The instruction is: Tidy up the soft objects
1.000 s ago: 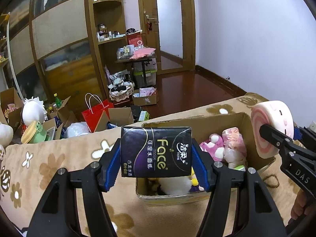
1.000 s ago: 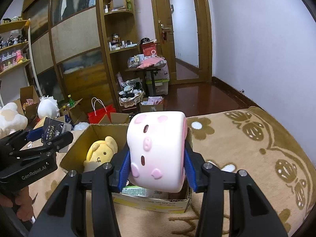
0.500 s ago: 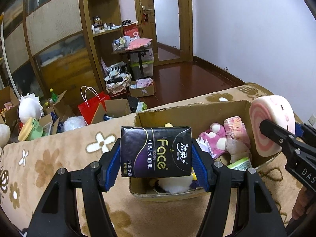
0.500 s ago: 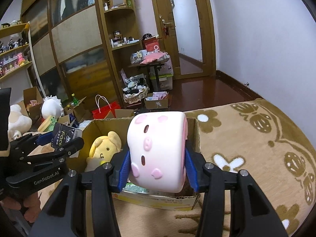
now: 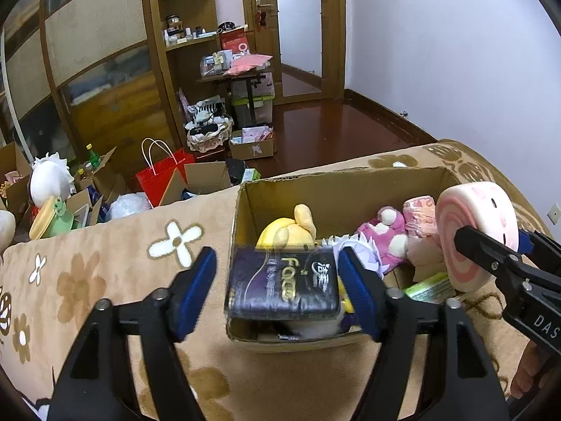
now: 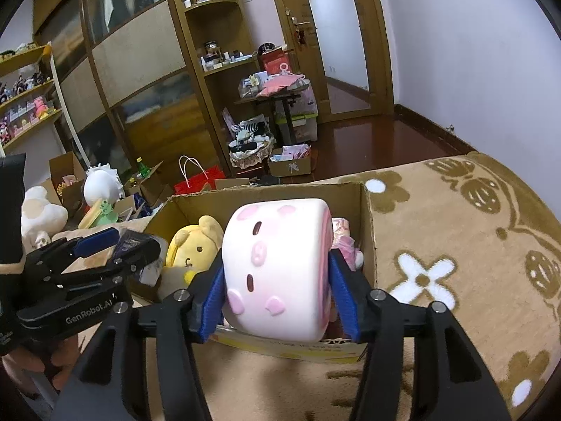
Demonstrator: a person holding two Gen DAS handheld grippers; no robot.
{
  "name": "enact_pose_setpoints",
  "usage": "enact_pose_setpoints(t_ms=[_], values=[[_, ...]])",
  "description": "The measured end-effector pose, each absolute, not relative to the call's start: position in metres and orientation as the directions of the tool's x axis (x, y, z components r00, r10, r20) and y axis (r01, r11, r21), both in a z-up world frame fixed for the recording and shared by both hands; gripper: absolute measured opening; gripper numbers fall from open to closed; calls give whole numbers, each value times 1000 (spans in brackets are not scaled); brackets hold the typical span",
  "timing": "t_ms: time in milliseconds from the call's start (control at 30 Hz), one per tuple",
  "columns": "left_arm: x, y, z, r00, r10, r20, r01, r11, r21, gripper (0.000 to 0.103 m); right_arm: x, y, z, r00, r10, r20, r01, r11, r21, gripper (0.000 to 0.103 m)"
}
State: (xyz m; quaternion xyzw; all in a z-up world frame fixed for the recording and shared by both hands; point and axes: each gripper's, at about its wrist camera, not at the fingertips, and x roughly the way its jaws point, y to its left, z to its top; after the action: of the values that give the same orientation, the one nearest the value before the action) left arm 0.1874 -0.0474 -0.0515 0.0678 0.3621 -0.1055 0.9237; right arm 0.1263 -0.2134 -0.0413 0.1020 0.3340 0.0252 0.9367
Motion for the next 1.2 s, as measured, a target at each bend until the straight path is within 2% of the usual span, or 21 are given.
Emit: enact_pose_setpoints(t_ms=[133,267,367,500,633,967,1200], values=[[188,-43,-49,723,-141,-676,229,973,41,81,125,-216,-40,780,115,-615,27,976,217,72],[188,-38,-45,726,-139,-674,217,976,33,83,124,-217,-39,782,117,-612,28,975,222,73],[185,-33,-41,734,-132,-667,208,977,36,86,121,-217,-36,785,115,-608,30,974,224,88],[173,-30,-31,749,-125,-650,207,977,51,86,112,-215,-24,799,118,-590,23,974,227,92],[160,-25,-20,762,-123,-636,206,977,59,90,102,-214,-11,812,107,-574,26,976,218,101],[106,-18,21,826,-39,-563,142,980,142,95,63,-219,31,850,51,-525,63,979,196,103],[74,-9,49,827,-55,-559,145,983,117,95,32,-216,63,875,38,-482,59,981,185,103]])
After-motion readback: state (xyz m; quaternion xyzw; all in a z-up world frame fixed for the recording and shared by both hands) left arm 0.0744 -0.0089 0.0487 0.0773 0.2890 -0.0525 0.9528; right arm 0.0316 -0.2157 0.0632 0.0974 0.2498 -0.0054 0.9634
